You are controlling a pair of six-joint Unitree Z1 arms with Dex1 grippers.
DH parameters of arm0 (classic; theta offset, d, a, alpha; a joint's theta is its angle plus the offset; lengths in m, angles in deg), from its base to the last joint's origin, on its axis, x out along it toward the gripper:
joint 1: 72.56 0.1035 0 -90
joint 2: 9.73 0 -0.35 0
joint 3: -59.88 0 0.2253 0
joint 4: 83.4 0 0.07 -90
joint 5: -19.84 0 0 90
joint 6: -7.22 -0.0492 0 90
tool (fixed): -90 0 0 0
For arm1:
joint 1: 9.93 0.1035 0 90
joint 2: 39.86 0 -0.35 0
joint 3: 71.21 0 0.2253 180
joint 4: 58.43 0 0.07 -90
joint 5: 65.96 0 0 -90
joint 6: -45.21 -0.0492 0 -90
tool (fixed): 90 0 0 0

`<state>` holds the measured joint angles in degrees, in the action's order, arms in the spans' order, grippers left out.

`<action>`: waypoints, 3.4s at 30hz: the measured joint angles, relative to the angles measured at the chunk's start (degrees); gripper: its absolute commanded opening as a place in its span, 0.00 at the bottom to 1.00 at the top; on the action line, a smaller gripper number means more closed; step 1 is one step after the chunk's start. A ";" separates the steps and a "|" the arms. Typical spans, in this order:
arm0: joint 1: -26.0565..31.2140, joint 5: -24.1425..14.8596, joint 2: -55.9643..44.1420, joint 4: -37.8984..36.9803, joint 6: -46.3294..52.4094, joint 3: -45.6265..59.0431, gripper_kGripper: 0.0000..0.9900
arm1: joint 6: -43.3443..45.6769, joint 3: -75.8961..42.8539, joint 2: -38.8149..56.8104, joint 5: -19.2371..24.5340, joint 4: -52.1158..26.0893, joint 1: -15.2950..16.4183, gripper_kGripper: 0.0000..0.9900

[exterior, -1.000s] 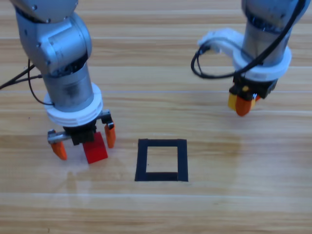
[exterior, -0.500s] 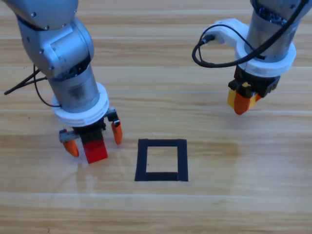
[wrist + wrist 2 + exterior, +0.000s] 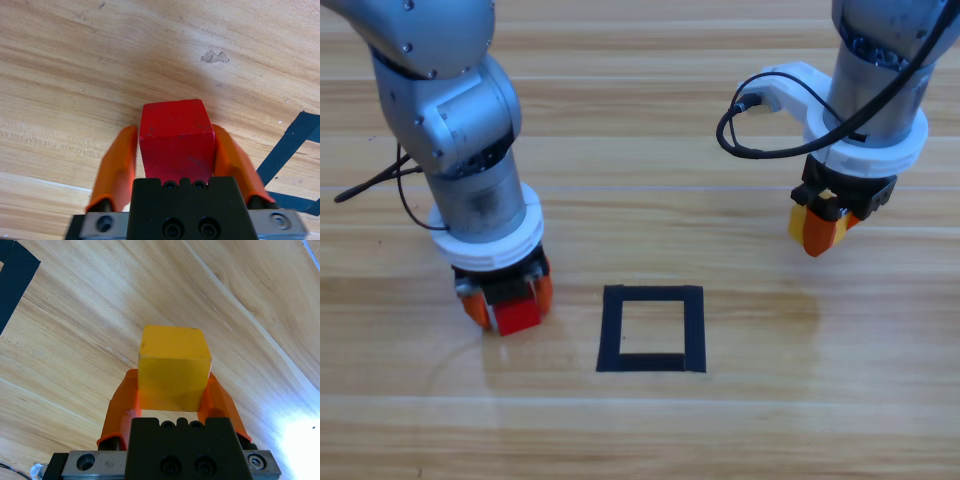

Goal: Stack the blocks in the rectangular block: red at the bottom, yellow in the middle, green on top

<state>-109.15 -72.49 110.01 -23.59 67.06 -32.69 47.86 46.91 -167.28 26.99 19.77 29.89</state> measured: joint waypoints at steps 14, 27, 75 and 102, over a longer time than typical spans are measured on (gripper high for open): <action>-0.03 -0.23 -1.80 1.85 -11.74 -1.56 0.07 | 0.08 -3.22 1.43 -5.38 -2.42 -0.09 0.00; -12.68 1.91 -0.17 2.64 -11.34 -9.55 0.07 | -23.63 -6.17 8.56 -1.84 -2.50 -0.38 0.00; -13.87 1.91 14.06 13.50 -6.77 -28.83 0.07 | -29.31 -7.29 8.68 -1.96 -2.50 -0.38 0.00; -13.87 1.48 14.07 14.55 -6.80 -28.83 1.00 | -29.31 -7.29 8.68 -2.10 -2.50 -0.38 0.00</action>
<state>-123.02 -71.01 124.08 -9.04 60.25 -61.52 18.55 39.62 -158.61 24.90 17.27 29.52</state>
